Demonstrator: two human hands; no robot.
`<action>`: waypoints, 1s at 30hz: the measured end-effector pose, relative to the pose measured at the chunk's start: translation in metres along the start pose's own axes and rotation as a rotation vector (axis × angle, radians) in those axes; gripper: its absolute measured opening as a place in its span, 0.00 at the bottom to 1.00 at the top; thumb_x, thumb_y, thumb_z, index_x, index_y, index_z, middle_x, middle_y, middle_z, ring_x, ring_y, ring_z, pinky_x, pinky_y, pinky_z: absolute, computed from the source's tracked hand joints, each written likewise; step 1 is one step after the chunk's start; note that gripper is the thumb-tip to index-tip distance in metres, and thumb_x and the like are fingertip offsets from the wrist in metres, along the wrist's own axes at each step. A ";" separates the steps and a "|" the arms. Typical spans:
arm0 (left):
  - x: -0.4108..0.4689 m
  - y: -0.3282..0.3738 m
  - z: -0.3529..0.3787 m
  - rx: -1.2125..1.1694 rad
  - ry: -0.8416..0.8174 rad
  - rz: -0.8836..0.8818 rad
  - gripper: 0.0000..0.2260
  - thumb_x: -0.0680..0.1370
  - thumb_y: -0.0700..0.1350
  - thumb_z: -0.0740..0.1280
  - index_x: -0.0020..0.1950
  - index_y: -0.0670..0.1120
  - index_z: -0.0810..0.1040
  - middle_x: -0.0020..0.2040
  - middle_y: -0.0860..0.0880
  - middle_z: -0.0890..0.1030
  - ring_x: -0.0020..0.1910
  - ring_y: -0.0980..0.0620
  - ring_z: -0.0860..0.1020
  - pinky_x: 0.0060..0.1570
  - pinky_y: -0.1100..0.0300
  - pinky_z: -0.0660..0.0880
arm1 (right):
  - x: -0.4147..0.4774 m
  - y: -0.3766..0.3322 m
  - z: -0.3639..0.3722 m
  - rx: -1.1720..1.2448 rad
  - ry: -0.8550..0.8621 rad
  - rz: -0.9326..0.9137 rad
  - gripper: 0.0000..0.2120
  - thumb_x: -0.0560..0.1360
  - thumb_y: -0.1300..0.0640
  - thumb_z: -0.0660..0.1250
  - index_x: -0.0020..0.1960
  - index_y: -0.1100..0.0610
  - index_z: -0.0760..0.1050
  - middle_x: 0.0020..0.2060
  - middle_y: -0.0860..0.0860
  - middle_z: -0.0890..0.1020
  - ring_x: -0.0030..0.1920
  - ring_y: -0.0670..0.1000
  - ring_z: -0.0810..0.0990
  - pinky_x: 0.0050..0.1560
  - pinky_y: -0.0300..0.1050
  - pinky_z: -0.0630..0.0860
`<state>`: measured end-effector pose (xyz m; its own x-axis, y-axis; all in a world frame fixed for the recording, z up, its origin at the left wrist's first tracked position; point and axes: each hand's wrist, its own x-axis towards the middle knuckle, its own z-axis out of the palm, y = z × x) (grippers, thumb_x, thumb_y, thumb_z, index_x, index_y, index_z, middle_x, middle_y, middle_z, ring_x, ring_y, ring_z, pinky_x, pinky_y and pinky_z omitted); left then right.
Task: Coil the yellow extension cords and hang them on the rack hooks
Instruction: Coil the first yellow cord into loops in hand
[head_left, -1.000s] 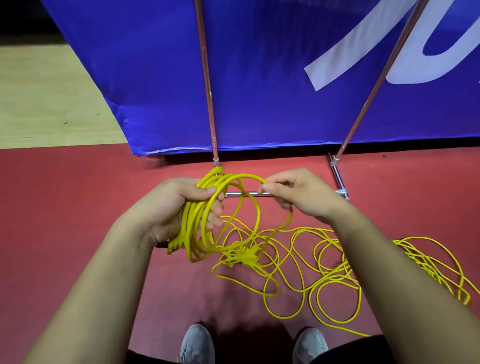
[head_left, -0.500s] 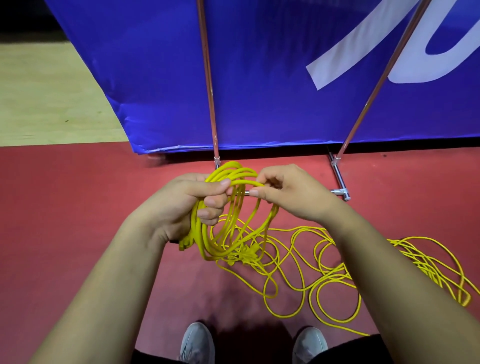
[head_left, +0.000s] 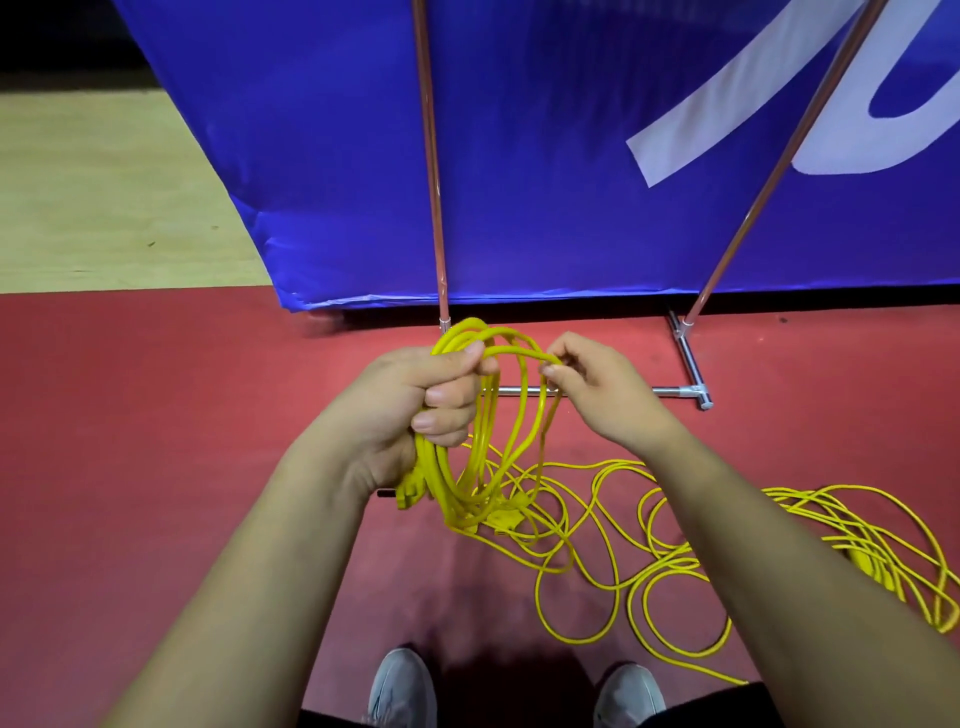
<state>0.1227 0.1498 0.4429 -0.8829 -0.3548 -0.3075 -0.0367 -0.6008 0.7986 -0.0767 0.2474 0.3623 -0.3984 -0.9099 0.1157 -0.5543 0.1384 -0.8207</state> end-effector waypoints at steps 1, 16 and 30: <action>0.001 0.002 -0.001 -0.070 0.011 0.010 0.07 0.78 0.44 0.59 0.44 0.41 0.71 0.21 0.54 0.62 0.15 0.60 0.59 0.19 0.66 0.53 | 0.000 0.003 0.002 -0.020 -0.010 0.007 0.04 0.78 0.60 0.65 0.45 0.57 0.73 0.35 0.52 0.78 0.36 0.47 0.73 0.40 0.46 0.70; -0.010 0.021 -0.021 -0.251 0.101 0.439 0.07 0.79 0.44 0.57 0.42 0.45 0.70 0.23 0.56 0.66 0.21 0.59 0.66 0.26 0.67 0.62 | -0.019 0.074 0.033 0.113 -0.261 0.458 0.08 0.80 0.62 0.62 0.42 0.56 0.69 0.38 0.55 0.80 0.41 0.52 0.77 0.48 0.46 0.74; -0.008 0.008 -0.017 0.720 0.276 0.474 0.06 0.81 0.50 0.61 0.52 0.50 0.74 0.51 0.51 0.85 0.40 0.33 0.78 0.36 0.37 0.75 | -0.021 -0.097 -0.014 0.156 -0.560 0.110 0.08 0.76 0.60 0.67 0.42 0.64 0.81 0.19 0.44 0.65 0.22 0.44 0.60 0.26 0.40 0.56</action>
<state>0.1371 0.1358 0.4425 -0.7396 -0.6661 0.0967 -0.0637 0.2123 0.9751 -0.0252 0.2592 0.4472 0.0226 -0.9673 -0.2527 -0.4009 0.2228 -0.8886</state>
